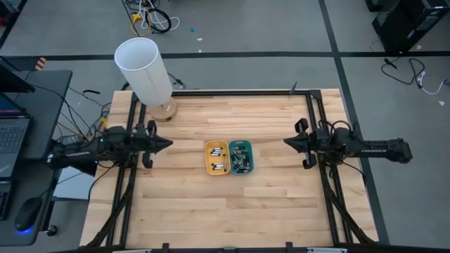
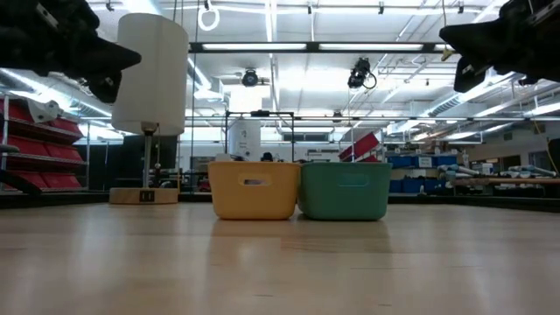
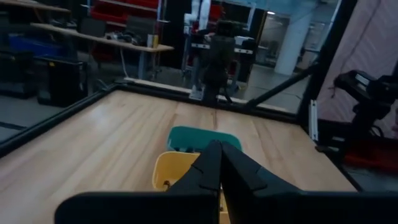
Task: Sort batteries
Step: Return to Home Position
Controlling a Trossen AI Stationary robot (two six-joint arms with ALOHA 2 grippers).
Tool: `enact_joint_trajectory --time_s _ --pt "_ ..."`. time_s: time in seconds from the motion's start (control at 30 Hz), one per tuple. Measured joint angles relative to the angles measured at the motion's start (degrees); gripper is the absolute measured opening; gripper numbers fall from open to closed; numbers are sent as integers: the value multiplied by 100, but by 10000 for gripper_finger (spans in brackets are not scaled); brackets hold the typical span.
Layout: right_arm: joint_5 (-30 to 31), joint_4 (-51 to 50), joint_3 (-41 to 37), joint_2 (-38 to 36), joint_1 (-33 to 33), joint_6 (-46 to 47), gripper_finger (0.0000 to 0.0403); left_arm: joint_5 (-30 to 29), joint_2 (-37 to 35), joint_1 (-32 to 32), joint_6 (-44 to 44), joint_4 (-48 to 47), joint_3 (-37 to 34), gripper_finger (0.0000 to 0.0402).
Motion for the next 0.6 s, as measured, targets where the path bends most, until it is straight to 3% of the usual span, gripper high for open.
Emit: enact_joint_trajectory --time_s 0.23,0.6 --pt "-70 -2 2 -37 -305 24 0 -130 -326 1 20 -412 -168 14" --pt "-799 -64 7 -35 -610 212 0 -419 -332 -37 -133 231 -771 14"
